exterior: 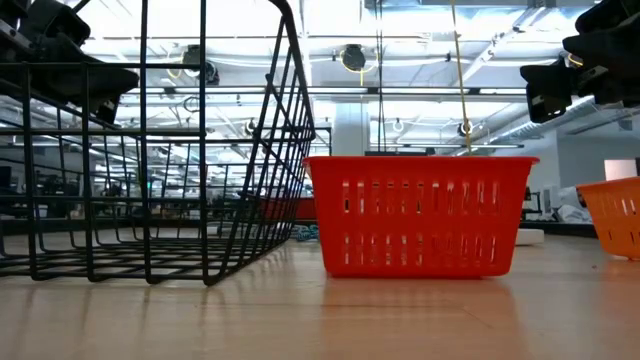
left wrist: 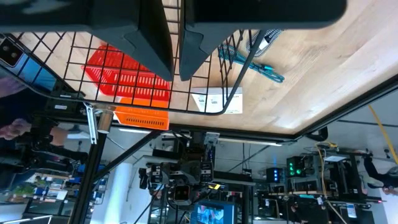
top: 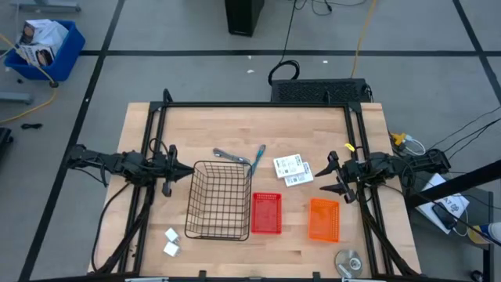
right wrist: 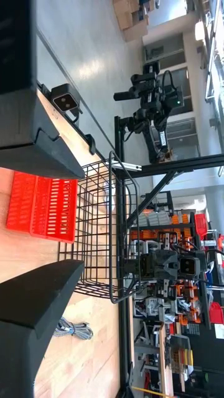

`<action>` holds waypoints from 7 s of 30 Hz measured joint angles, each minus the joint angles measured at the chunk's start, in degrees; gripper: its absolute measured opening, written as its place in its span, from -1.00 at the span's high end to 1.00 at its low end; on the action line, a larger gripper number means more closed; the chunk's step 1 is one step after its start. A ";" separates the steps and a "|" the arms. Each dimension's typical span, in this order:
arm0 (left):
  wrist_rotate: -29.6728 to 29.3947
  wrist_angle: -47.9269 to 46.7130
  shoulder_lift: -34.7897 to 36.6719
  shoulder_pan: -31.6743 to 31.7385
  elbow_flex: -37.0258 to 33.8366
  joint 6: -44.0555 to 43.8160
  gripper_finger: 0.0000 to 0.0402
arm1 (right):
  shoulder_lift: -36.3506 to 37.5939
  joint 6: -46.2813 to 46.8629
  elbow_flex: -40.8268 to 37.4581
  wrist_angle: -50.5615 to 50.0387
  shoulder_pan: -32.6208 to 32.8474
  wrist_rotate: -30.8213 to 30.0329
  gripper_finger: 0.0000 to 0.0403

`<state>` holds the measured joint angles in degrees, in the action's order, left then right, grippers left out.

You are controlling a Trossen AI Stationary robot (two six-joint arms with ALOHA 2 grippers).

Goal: Pick and place items into bin

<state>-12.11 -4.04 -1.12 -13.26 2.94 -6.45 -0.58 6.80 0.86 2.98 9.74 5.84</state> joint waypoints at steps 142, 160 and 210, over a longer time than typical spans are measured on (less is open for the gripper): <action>0.01 0.84 -0.01 0.01 -0.02 -0.01 0.84 | -75.80 19.97 23.82 10.51 -40.91 18.30 -0.07; 0.01 0.84 0.00 0.00 -0.02 0.00 0.84 | -67.44 2.06 23.85 10.13 -32.98 13.91 -0.07; -4.81 10.88 -0.01 0.00 0.00 -1.70 0.84 | -56.67 -9.42 24.55 3.36 -12.42 -11.85 -0.07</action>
<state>-16.92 6.83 -1.13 -13.25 2.94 -8.14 -57.25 -2.62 25.42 6.34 -2.68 -6.01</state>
